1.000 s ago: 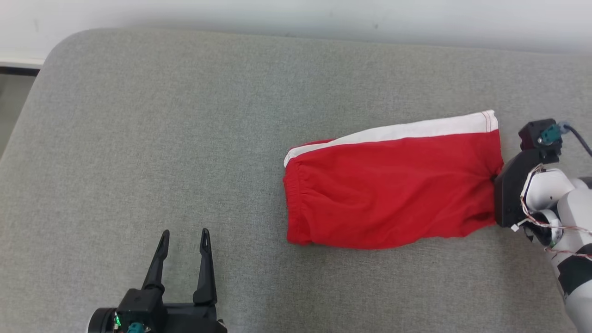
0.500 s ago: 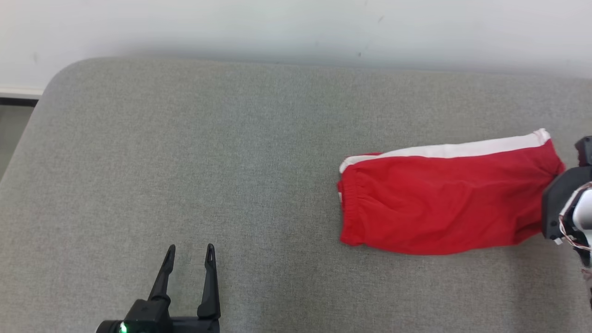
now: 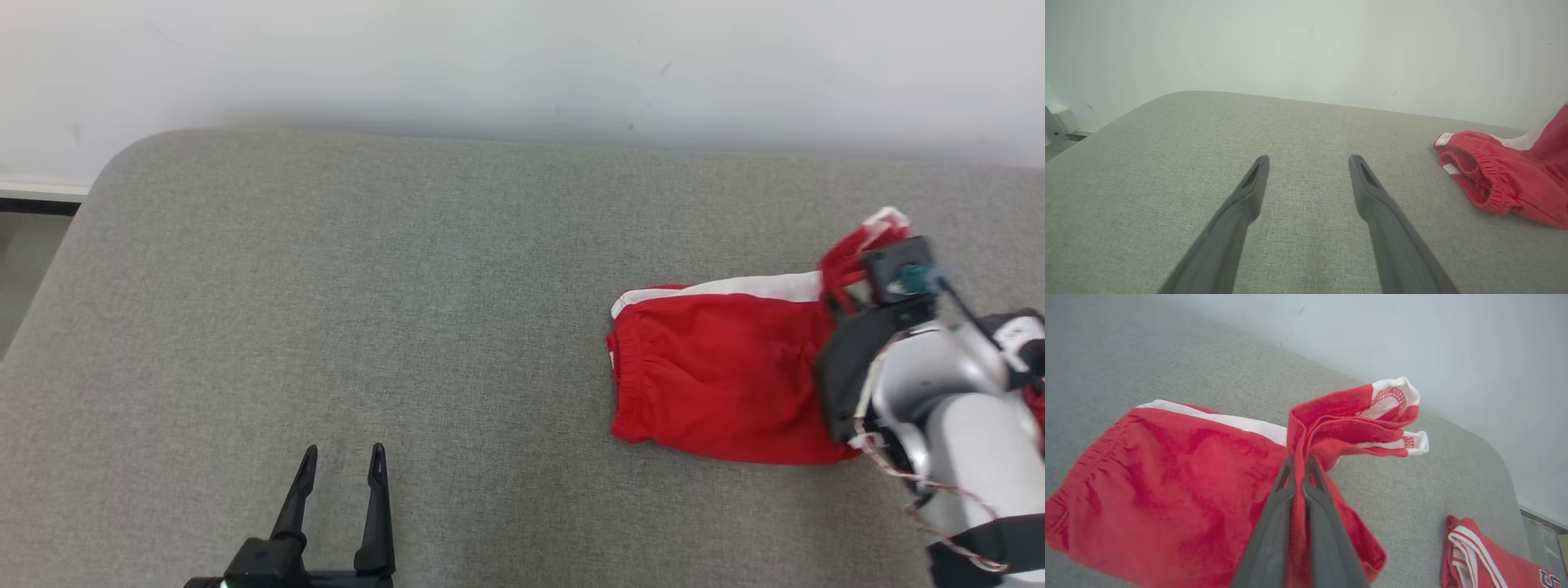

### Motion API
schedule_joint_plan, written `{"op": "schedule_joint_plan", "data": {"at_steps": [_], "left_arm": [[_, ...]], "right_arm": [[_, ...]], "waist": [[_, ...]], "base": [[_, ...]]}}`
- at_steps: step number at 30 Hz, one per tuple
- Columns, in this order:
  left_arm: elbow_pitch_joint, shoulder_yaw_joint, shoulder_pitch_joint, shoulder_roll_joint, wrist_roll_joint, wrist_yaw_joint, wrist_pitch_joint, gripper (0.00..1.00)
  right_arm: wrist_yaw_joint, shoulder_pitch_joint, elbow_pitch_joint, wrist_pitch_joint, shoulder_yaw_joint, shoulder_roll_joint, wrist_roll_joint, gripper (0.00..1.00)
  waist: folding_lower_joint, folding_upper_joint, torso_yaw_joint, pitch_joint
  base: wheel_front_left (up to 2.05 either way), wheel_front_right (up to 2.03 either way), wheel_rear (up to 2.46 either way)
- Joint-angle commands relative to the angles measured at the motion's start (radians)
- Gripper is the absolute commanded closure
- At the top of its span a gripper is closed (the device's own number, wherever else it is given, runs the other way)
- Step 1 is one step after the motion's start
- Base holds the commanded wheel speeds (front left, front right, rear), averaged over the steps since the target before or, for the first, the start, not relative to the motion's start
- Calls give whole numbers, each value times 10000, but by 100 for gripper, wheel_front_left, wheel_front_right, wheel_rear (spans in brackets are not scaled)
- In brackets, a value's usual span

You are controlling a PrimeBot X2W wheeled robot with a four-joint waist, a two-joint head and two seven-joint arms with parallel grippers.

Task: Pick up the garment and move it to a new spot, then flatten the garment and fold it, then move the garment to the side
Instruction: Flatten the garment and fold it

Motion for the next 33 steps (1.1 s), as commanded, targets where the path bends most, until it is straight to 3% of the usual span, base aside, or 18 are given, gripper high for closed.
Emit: {"op": "schedule_joint_plan", "data": {"at_steps": [1,11,19,20,21,22,27,33], "left_arm": [[22,10,-12,-11,-45,-3,-26,0],[49,-149,-268,-12,-340,73,-26,0],[38,-222,-259,-12,-499,173,-26,0],[34,-215,-246,-12,-501,173,-26,0],[28,-196,-231,-12,-507,197,-26,0],[28,-176,-224,-12,-513,213,-26,0],[28,-127,-202,-12,-521,228,-26,0],[-7,-85,-122,-11,-482,227,-26,0]], "right_arm": [[-25,-56,-52,143,393,174,182,100],[-25,-1263,1549,259,2274,1082,942,100],[-25,-1537,2526,-6,3107,1113,1475,100],[-25,-1525,2567,-53,3182,1133,1592,87],[-25,-1512,2565,-120,3273,1155,1760,20],[-25,-1485,2535,-177,3336,1195,1971,0],[-25,-1335,1990,-431,3496,1332,3191,0],[-25,-1110,696,-1202,2742,610,3586,0]], "waist": [[0,-1,54,24],[0,-1,544,361],[0,-1,753,410],[0,-1,744,403],[0,-1,728,397],[0,-1,705,391],[0,-1,549,327],[0,-1,287,210]], "base": [[0,0,0],[0,0,0],[0,0,0],[0,0,0],[0,0,0],[0,0,0],[0,0,0],[0,0,0]]}}
